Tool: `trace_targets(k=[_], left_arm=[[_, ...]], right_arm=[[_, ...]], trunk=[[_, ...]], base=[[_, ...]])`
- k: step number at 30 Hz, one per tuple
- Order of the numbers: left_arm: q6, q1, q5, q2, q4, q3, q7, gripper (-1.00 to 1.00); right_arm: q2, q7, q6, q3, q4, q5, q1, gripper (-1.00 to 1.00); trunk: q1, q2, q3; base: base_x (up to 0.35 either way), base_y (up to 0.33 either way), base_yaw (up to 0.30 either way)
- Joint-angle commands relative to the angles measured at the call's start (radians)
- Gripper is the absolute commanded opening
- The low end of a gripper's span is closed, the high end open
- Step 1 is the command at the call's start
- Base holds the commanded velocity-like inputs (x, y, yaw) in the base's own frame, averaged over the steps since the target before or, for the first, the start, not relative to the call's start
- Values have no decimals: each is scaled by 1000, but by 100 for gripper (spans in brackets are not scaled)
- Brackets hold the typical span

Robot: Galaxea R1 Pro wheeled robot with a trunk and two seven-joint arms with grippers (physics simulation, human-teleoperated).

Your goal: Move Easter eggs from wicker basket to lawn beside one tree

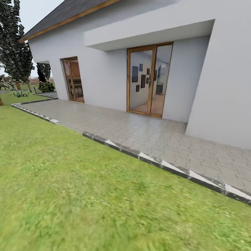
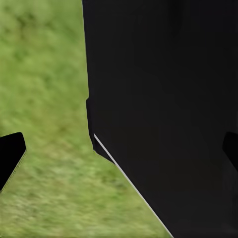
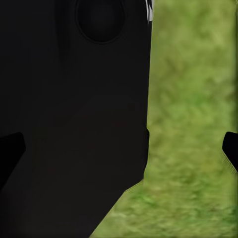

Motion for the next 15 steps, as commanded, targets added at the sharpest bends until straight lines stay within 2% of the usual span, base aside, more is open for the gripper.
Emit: trace_targets(k=[1,15], left_arm=[[0,1,-1,0,-2,0,0,100],[1,1,-1,0,-2,0,0,100]], right_arm=[[0,0,0,0,0,0,0,100],[1,0,0,0,0,1,0,100]], trunk=[[1,0,-1],[1,0,-1]], base=[[338,0,0],[338,0,0]])
